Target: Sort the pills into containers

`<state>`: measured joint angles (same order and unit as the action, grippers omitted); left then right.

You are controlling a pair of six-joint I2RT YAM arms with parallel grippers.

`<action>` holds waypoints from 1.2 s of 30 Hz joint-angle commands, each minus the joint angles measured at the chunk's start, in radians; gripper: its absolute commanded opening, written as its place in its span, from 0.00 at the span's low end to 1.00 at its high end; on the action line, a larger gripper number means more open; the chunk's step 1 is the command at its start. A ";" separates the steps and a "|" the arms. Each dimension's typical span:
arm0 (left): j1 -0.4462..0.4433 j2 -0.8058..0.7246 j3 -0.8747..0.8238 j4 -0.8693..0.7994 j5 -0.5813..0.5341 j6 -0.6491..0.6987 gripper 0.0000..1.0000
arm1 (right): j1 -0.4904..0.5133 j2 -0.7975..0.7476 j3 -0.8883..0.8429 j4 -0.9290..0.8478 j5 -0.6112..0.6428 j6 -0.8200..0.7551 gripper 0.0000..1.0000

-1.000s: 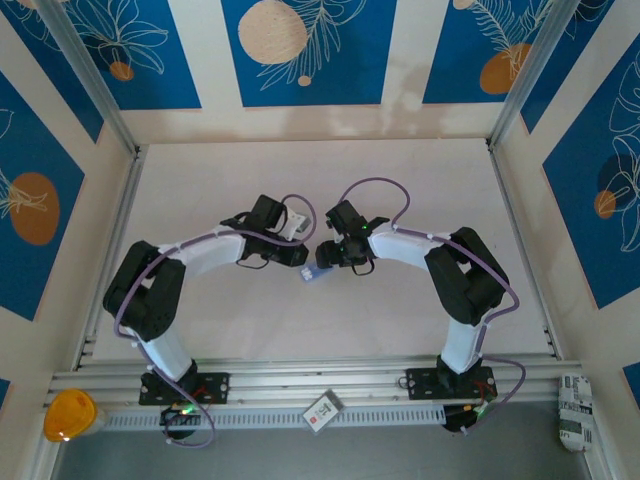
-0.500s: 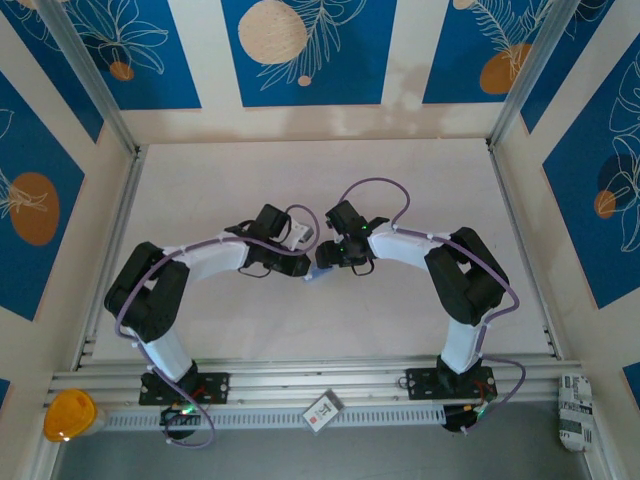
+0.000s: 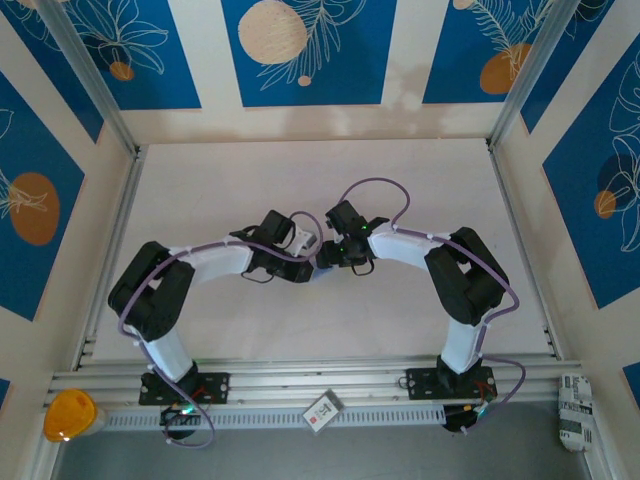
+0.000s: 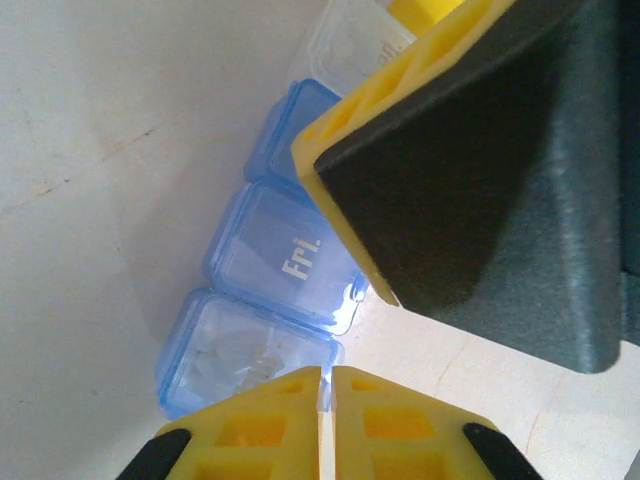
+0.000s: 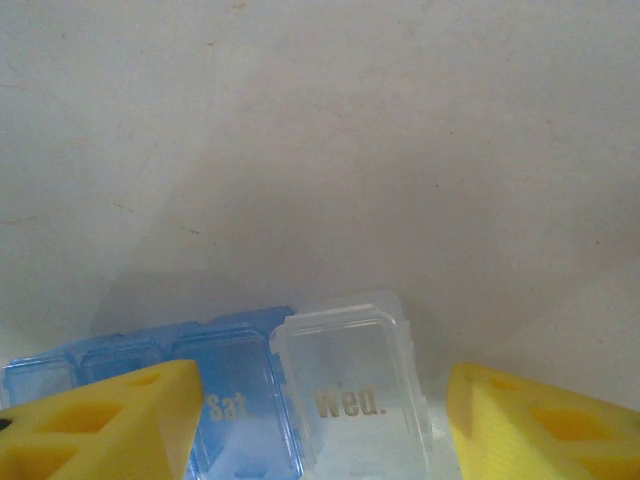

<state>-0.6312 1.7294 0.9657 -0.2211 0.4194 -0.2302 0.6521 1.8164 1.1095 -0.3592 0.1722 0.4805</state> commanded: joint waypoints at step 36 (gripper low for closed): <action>0.030 -0.100 0.008 0.006 -0.156 0.080 0.35 | -0.037 -0.008 0.154 -0.120 -0.059 -0.002 0.66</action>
<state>-0.6235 1.7000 0.9546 -0.1986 0.3107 -0.1799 0.6273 1.8168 1.2068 -0.4400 0.1497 0.4805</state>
